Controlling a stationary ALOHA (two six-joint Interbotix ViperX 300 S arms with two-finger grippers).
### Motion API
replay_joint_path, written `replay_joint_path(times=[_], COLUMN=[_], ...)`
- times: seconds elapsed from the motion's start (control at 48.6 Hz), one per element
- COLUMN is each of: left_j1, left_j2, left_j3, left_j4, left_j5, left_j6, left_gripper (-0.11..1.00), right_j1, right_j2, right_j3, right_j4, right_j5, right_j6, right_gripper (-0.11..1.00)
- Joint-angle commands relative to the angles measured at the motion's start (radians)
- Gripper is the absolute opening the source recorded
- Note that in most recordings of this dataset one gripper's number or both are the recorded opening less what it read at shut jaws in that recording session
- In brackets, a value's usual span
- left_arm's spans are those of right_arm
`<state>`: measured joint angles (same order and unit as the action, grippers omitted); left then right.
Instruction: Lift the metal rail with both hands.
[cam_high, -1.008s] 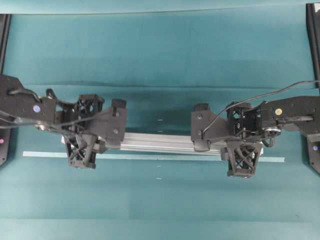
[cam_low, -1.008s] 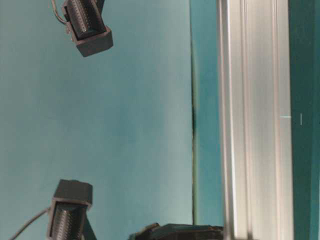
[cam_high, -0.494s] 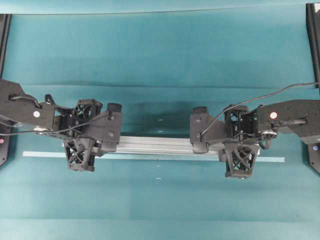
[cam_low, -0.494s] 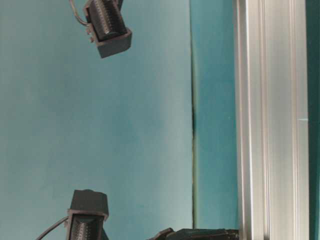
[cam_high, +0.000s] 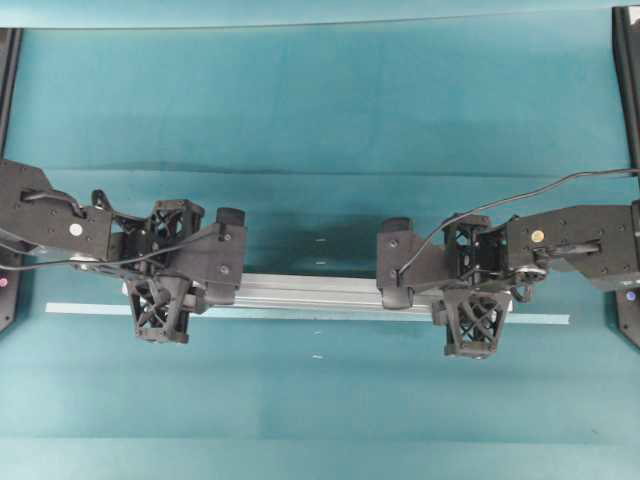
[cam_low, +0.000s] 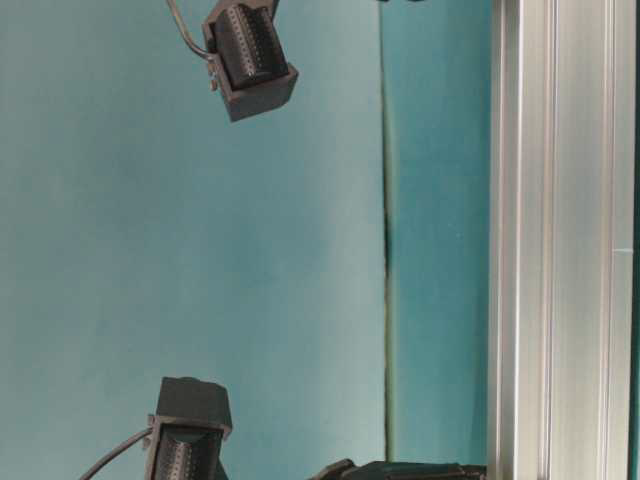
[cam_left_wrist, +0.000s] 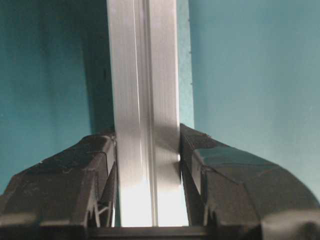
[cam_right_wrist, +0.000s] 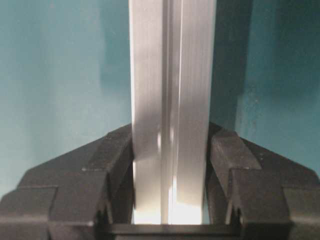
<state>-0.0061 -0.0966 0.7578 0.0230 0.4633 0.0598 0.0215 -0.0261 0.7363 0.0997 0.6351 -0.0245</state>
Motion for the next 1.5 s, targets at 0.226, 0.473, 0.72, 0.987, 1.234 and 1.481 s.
replay_joint_path(times=[0.226,0.473,0.72,0.987,1.234,1.481], left_j1=[-0.002,-0.005,-0.014,-0.028,-0.028,-0.028], left_j2=[0.008,0.006,0.006,0.006,0.008,0.008], left_j3=[-0.011,-0.008,-0.008,-0.017,-0.018,-0.008], left_j4=[0.005,0.005,0.005,0.005,0.005,0.005], left_j5=[-0.011,-0.009,-0.006,-0.005,-0.005,-0.012], left_j6=[-0.006,-0.018,-0.020,-0.021,-0.021,-0.011], left_gripper=[0.30,0.30,0.30,0.30,0.30,0.30], right_j1=[-0.009,-0.012,-0.025,-0.026,-0.028,-0.028], right_j2=[0.002,0.002,0.006,0.008,0.012,0.020], right_j3=[0.017,0.020,0.020,0.031,0.037,0.038], right_j4=[-0.002,-0.002,-0.002,-0.002,-0.002,-0.002], right_j5=[-0.021,-0.041,-0.051,-0.052,-0.071,-0.072], right_j6=[0.003,0.002,0.000,0.000,0.000,0.006], right_gripper=[0.39,0.39,0.39,0.39,0.39,0.39])
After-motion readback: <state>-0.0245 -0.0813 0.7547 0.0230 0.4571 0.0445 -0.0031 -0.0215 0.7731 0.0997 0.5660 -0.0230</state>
